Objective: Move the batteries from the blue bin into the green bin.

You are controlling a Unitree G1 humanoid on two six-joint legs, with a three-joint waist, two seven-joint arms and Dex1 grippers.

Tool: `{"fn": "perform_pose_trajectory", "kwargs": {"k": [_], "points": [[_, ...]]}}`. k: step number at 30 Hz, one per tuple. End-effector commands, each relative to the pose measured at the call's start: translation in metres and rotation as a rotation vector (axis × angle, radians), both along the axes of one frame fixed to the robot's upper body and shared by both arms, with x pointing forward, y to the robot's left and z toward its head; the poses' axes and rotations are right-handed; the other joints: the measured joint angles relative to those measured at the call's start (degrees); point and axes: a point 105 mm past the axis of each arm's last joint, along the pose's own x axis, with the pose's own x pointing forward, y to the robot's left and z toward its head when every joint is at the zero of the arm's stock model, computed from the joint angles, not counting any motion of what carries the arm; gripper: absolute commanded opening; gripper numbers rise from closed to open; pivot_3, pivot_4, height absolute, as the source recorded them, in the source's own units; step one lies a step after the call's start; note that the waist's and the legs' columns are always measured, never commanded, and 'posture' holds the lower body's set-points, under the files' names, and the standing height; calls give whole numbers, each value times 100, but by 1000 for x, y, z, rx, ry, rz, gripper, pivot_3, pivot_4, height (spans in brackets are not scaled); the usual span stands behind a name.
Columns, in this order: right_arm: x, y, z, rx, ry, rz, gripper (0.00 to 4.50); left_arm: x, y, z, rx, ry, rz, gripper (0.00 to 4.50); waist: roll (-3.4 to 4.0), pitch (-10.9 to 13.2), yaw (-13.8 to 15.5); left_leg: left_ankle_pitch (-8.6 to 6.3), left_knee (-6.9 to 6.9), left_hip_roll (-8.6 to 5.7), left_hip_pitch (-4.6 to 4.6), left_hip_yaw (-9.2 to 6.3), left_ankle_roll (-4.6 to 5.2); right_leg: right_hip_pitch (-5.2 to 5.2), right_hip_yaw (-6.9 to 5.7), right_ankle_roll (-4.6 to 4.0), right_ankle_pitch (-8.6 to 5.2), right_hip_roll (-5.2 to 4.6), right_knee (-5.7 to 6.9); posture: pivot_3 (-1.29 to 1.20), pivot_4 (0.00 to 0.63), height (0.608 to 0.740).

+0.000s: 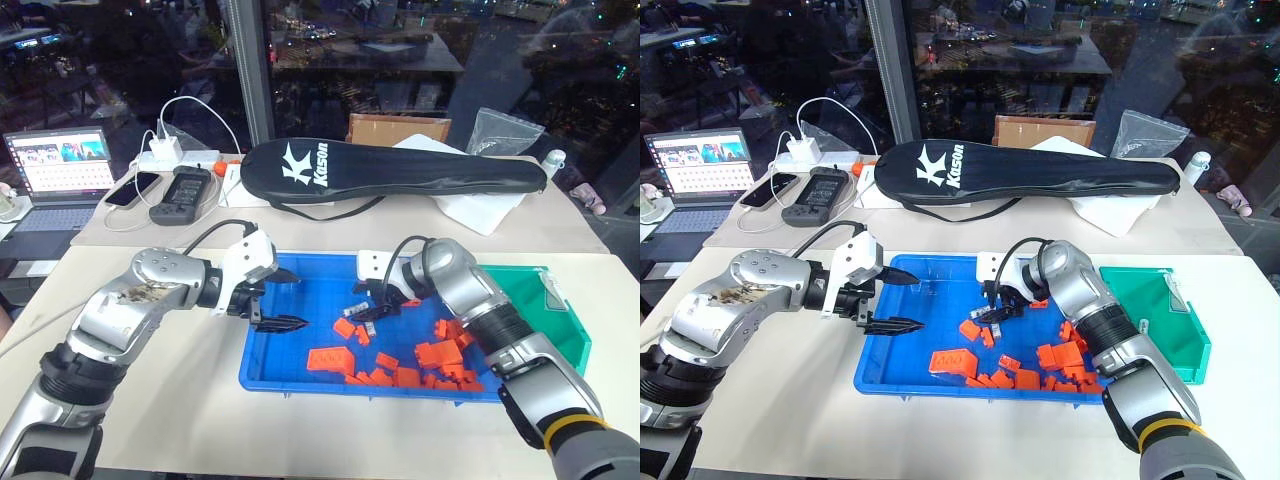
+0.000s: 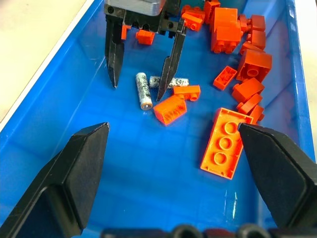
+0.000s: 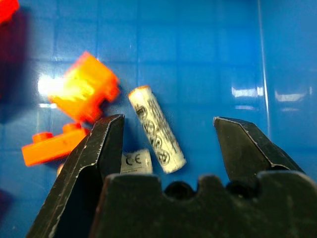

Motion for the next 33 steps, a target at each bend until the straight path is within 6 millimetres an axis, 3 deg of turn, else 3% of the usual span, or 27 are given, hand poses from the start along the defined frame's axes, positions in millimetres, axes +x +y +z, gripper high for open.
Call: {"fn": "perform_pose_trajectory", "kwargs": {"k": [1,4,5,8,11,15,19,21,24,26,30,33], "points": [[0,-1,-2,-16,-13,16,2635,-3,-4,9,-1,-49,-19,4500,0,0,0,0,0,0,0,0,0,0,0,1,0,0,0,0,150,720],[-1,0,0,-1,-2,21,1690,-3,-2,9,1,-47,-16,4500,0,0,-1,0,0,0,0,0,0,1,0,2,-1,0,0,0,150,720],[-2,1,3,10,0,25,1072,-3,-2,8,1,-44,-17,4500,0,0,0,0,0,0,0,0,0,1,0,2,-1,0,0,0,150,720],[-3,1,15,55,-19,24,238,-3,-3,9,-2,-43,-20,4500,0,0,1,0,0,0,-1,0,0,0,0,2,-1,0,0,0,150,720],[-2,-5,41,120,-54,-12,229,-2,-5,10,-15,-39,-31,4500,0,0,7,0,0,0,-3,0,0,-1,0,2,-1,0,0,0,150,720],[-7,-38,84,169,-96,-118,229,1,-10,15,-54,-34,-51,4500,0,1,74,0,2,-1,-10,0,0,-3,-1,1,-1,-1,-2,0,150,720],[-9,-99,122,130,-204,-335,229,3,-20,21,-103,-21,-90,4500,0,1,163,0,-1,-1,-8,0,0,-4,-3,7,-4,-1,-8,0,150,720],[-15,-145,132,57,-258,-484,229,3,-27,24,-128,-14,-122,4500,0,1,181,0,-2,-1,-9,0,0,-8,-4,13,-9,-1,-8,0,150,720],[-31,-192,135,-11,-260,-641,229,6,-32,25,-133,-12,-148,4500,-2,2,216,0,-4,-2,-13,0,0,-7,-5,17,-11,-3,-19,0,150,720],[-40,-210,131,-49,-251,-695,229,7,-34,25,-130,-12,-157,4500,-1,2,173,-1,-10,-2,-12,1,1,-6,-4,16,-11,-4,-24,0,150,720],[-49,-236,113,-122,-240,-784,229,9,-35,23,-121,-15,-167,4500,5,-2,26,-1,-16,0,-2,1,2,-5,-2,14,-12,-1,-16,0,150,720],[-55,-239,98,-129,-199,-805,229,10,-35,22,-116,-16,-165,4500,8,-4,-25,-1,-12,-1,-1,0,2,-2,-1,18,-13,-2,-12,0,150,720]]}}
